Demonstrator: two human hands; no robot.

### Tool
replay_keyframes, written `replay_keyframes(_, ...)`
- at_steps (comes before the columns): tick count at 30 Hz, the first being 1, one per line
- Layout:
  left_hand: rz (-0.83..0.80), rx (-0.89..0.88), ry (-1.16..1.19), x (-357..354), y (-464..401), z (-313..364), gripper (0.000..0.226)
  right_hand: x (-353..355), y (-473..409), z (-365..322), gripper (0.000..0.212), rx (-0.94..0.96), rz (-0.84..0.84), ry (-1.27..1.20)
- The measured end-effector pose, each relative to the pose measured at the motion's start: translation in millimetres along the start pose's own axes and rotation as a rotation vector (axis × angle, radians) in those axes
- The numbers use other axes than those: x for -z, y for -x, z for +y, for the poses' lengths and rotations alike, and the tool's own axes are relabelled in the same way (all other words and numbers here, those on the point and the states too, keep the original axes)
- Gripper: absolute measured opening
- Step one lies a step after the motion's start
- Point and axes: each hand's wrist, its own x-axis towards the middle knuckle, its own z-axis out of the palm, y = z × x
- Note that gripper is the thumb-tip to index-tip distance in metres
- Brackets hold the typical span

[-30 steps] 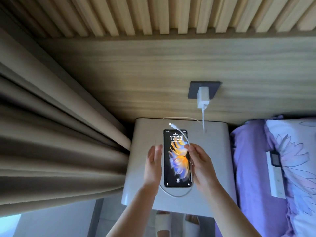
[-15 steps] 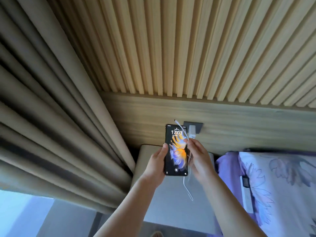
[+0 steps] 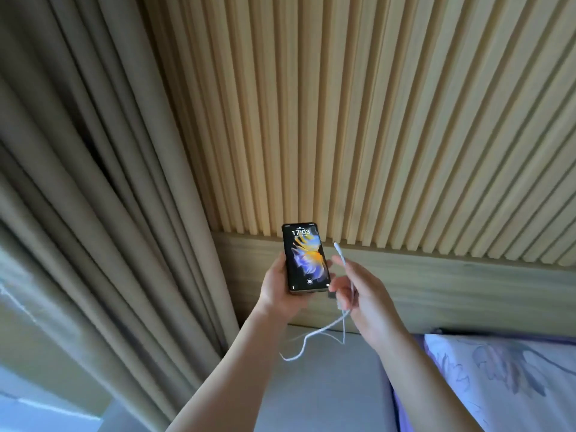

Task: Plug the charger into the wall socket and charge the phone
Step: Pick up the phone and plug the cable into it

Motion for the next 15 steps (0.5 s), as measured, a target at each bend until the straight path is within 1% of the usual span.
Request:
replay_keyframes(2,-0.012,0.01,0.045,-13.1,1.2,4.6,0.053,-6.1,12.0,-3.0,0.024,-0.001,-0.044,-0.094)
replay_keyframes(3,-0.006,0.006,0.064,-18.3,1.4,6.0,0.051,-7.4,17.1,-3.8,0.025,-0.011,-0.045,-0.096)
replay_keyframes(8,-0.014,-0.007,0.219,-41.9,2.2,10.4,0.048,-14.4,29.6,-4.1,0.027,0.018,-0.01,0.117)
replay_keyframes(10,-0.009,-0.02,0.234,-49.5,2.7,12.0,0.048,-18.8,31.3,-6.9,0.026,0.05,-0.002,0.151)
replay_keyframes(13,0.016,-0.032,0.263,-54.6,1.7,12.9,0.052,-23.6,34.0,-9.6,0.018,0.03,0.025,0.167)
replay_keyframes(15,0.04,-0.032,0.256,-56.3,2.3,12.6,0.053,-25.4,35.8,-9.8,0.017,0.034,0.05,0.207)
